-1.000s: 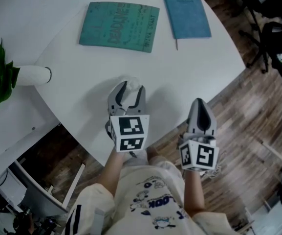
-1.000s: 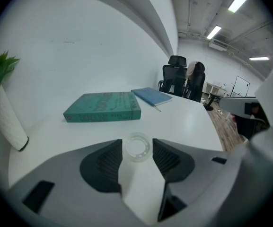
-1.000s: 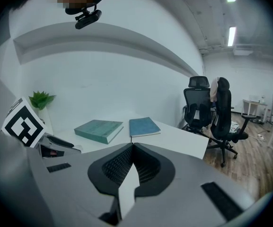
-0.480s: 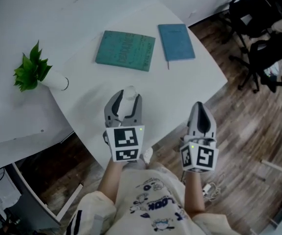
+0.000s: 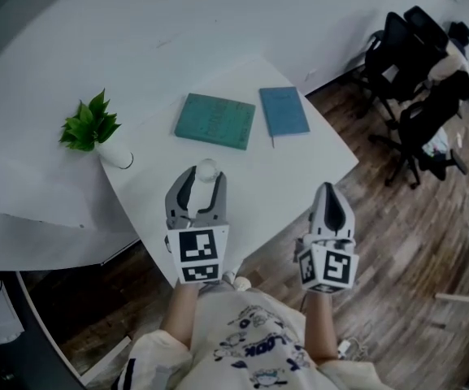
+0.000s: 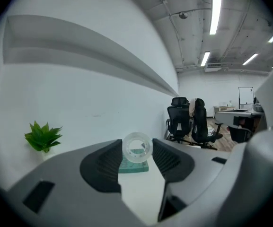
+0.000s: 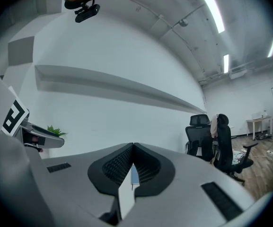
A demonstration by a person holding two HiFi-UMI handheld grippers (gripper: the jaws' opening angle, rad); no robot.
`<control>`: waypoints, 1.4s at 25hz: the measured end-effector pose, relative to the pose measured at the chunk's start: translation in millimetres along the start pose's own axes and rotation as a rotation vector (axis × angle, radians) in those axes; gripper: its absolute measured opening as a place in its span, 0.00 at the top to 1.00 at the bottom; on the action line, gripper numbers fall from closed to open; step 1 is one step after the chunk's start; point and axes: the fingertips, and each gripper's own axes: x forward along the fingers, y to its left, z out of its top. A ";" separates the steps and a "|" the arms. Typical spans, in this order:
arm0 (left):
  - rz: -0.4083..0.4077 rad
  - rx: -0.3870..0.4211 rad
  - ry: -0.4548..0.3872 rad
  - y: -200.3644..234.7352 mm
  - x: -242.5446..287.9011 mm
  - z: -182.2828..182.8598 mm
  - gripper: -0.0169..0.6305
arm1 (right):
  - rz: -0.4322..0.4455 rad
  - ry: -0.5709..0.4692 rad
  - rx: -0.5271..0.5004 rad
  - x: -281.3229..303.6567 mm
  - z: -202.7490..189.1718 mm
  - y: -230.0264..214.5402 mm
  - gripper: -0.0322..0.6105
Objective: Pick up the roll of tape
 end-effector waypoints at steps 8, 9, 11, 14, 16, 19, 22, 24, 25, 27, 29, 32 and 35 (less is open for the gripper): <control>0.021 0.005 -0.069 0.6 -51.5 21.5 0.67 | -0.001 -0.051 0.001 -33.4 26.4 5.1 0.95; 0.023 0.002 -0.078 0.8 -55.4 22.9 0.66 | 0.002 -0.057 0.004 -35.6 28.2 6.0 0.95; 0.025 -0.002 -0.091 0.4 -62.1 25.0 0.67 | 0.000 -0.065 0.009 -39.9 30.7 6.4 0.95; 0.025 0.001 -0.104 -1.8 -69.2 27.3 0.66 | 0.001 -0.073 0.007 -45.3 33.8 7.0 0.95; 0.024 0.002 -0.110 -3.3 -72.5 28.6 0.67 | -0.002 -0.074 0.007 -47.4 34.4 7.1 0.95; 0.023 0.001 -0.121 -5.6 -77.3 30.8 0.67 | -0.001 -0.075 0.004 -50.5 36.6 8.7 0.95; 0.024 0.001 -0.131 -5.8 -80.4 33.0 0.67 | 0.007 -0.074 0.006 -50.8 37.3 11.0 0.95; 0.024 0.001 -0.136 -5.6 -82.0 33.9 0.67 | 0.006 -0.072 -0.003 -51.7 39.0 12.1 0.95; 0.024 0.000 -0.137 -5.7 -82.8 33.9 0.66 | 0.007 -0.074 -0.006 -52.2 40.9 12.8 0.95; 0.025 0.000 -0.139 -5.5 -83.9 34.1 0.66 | 0.012 -0.082 -0.005 -52.3 42.7 14.0 0.95; 0.026 0.000 -0.141 -4.6 -84.8 34.8 0.67 | 0.015 -0.086 -0.006 -51.6 44.2 15.3 0.95; 0.027 -0.002 -0.142 -3.8 -84.7 36.2 0.67 | 0.006 -0.079 0.005 -51.3 41.0 13.6 0.95; 0.027 0.000 -0.142 -5.2 -84.5 37.1 0.67 | 0.002 -0.075 0.017 -51.6 37.9 11.4 0.95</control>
